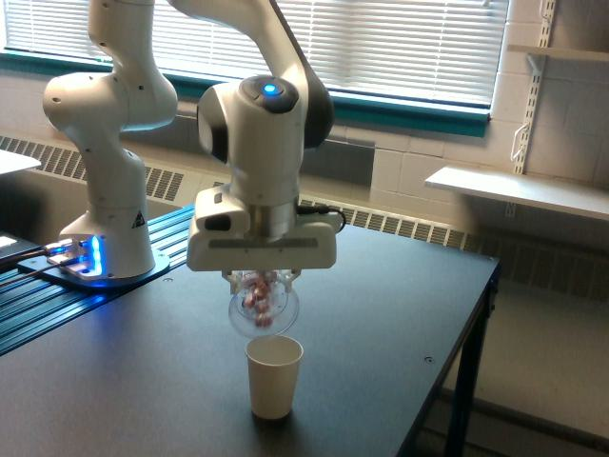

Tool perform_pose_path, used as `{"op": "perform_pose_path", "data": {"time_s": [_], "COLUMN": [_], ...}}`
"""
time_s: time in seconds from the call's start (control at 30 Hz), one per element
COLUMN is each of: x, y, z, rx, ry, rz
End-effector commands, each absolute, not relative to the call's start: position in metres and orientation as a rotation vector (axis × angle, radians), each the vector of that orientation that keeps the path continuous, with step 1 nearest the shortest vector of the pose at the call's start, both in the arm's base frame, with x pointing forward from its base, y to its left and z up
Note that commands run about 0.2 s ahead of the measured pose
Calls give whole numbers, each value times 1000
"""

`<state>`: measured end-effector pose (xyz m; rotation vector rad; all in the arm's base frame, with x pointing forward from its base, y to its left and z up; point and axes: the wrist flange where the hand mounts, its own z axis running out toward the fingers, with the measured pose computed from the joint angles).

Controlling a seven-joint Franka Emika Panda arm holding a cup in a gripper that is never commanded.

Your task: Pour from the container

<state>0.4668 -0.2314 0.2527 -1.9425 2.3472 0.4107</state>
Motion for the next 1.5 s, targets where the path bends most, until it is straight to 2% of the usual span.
{"op": "perform_pose_path", "data": {"time_s": [0.03, 0.87, 1.5], "x": [468, 475, 482], "y": [-245, -253, -250], "z": [256, 255, 266], "rx": [-1928, -1884, -1935], "ry": [2318, 2285, 2302], "rz": [432, 490, 341]}}
